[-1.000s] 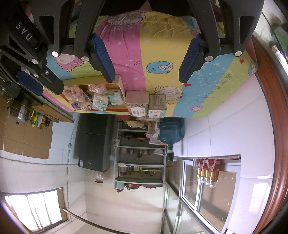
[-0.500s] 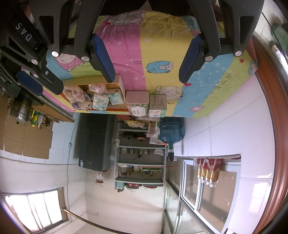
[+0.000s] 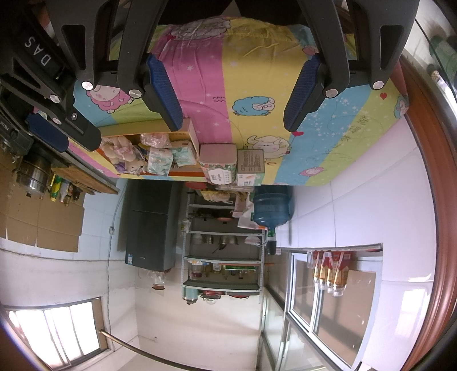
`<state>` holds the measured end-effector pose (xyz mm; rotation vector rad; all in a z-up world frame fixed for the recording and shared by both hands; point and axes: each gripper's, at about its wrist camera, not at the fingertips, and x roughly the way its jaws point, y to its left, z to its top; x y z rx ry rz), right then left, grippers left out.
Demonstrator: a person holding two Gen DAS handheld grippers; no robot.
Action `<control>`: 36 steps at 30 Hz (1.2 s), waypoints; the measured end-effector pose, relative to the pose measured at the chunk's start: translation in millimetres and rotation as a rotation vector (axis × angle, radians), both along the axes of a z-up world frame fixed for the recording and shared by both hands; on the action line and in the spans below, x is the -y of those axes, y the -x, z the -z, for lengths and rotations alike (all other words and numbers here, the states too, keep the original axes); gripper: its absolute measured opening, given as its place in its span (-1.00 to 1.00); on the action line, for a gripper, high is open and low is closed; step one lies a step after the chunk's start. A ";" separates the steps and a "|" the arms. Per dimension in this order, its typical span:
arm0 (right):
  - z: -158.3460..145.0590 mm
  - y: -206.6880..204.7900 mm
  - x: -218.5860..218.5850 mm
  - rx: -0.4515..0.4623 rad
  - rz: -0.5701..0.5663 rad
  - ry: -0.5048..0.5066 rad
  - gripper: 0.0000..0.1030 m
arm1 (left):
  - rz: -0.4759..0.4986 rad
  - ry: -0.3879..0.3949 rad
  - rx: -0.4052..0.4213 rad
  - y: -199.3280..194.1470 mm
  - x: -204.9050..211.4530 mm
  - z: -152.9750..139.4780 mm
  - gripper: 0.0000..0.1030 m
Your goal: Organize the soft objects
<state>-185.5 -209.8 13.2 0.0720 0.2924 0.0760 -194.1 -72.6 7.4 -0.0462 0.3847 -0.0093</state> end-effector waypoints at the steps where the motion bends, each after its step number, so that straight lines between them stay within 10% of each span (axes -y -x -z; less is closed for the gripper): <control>1: 0.5 0.2 1.2 0.000 0.000 0.000 0.06 | 0.001 0.000 0.000 0.0 -0.3 0.2 0.45; 36: -0.1 0.1 -1.9 -0.001 0.000 -0.002 0.06 | 0.013 -0.021 -0.003 0.5 3.2 6.8 0.46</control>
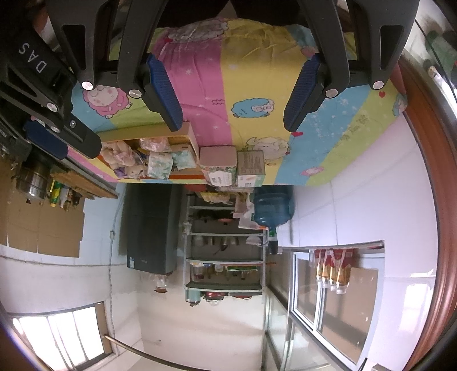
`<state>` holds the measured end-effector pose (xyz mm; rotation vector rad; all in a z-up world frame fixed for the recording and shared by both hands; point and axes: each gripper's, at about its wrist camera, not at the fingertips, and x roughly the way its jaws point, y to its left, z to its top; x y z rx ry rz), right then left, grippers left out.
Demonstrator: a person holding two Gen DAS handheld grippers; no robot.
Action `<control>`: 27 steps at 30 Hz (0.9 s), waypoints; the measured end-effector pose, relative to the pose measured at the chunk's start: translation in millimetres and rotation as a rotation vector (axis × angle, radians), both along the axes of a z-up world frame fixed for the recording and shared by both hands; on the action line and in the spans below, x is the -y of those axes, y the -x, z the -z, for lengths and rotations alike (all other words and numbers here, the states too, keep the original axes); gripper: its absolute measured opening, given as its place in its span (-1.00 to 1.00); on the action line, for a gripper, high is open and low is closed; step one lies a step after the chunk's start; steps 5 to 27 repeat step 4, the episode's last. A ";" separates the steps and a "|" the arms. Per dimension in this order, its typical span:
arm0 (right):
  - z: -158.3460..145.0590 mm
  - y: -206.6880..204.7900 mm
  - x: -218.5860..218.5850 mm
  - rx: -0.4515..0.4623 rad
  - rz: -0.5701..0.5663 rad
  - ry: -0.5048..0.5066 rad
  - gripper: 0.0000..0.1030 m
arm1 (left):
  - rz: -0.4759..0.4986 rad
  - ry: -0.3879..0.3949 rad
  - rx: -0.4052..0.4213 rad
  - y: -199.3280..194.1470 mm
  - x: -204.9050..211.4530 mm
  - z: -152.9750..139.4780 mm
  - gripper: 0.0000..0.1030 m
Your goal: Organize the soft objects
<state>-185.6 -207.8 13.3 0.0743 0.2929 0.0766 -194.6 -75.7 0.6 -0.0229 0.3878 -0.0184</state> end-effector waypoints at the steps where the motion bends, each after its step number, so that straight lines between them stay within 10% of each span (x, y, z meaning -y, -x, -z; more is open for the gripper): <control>1: 0.1 0.2 0.7 0.000 0.000 -0.001 0.06 | 0.004 0.001 0.002 0.0 -0.5 0.3 0.46; 27: -1.8 1.0 -0.8 0.000 0.003 -0.004 0.06 | 0.009 0.005 0.007 1.0 -0.4 0.2 0.46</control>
